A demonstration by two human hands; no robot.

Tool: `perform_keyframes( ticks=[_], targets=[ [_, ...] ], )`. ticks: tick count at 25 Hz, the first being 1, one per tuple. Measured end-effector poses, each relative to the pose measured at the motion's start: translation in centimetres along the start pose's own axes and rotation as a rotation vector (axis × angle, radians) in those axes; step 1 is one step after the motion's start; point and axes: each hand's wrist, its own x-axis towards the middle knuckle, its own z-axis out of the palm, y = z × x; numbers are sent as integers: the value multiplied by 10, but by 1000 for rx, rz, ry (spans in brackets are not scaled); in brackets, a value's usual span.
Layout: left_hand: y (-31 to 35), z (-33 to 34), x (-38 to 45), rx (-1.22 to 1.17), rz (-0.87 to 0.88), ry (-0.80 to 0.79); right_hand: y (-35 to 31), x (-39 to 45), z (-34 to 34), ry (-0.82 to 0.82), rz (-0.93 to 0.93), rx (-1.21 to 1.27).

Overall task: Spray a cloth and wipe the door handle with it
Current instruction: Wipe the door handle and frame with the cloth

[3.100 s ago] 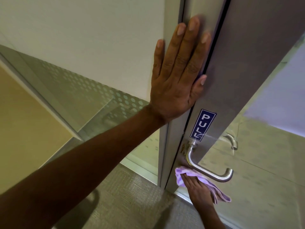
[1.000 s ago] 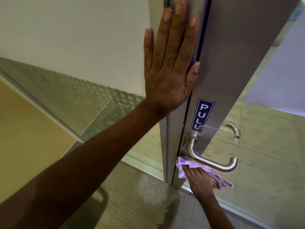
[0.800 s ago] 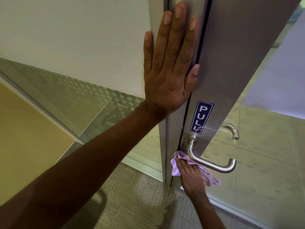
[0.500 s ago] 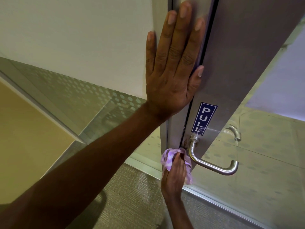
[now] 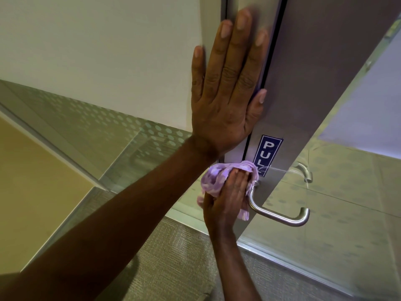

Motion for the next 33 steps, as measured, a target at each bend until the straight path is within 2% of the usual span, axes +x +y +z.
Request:
perform_keyframes(
  ticks=[2,5,8,11,14,17,21,25,28,31,33],
  targets=[
    [-1,0,-1,-12,-5,2,11,-13,7,-23,2,-85],
    [-2,1,0,-23,3,6,33,-46,11,-106,107,-146],
    [-2,2,0,-17,8,5,49,-76,3,-233,257,-98],
    [-1,2,-1,-19,7,2,51,-93,-6,-273,292,-93],
    [0,1,-1,-20,5,8,31,-69,-8,-278,217,-6],
    [0,1,-2,-17,2,18,7,-32,-7,-102,157,124],
    [-1,0,-2,-8,5,11,-15,18,-10,59,-117,56],
    [0,-2,-6,-30,10,-2,-32,67,-15,145,-247,-24],
    [0,-2,-6,-23,20,-4,-19,62,-7,133,-281,-37],
    [0,-2,-6,-6,23,-2,14,30,3,12,-163,-137],
    [0,-3,-7,4,26,-4,23,8,6,-14,-110,-129]
  ],
)
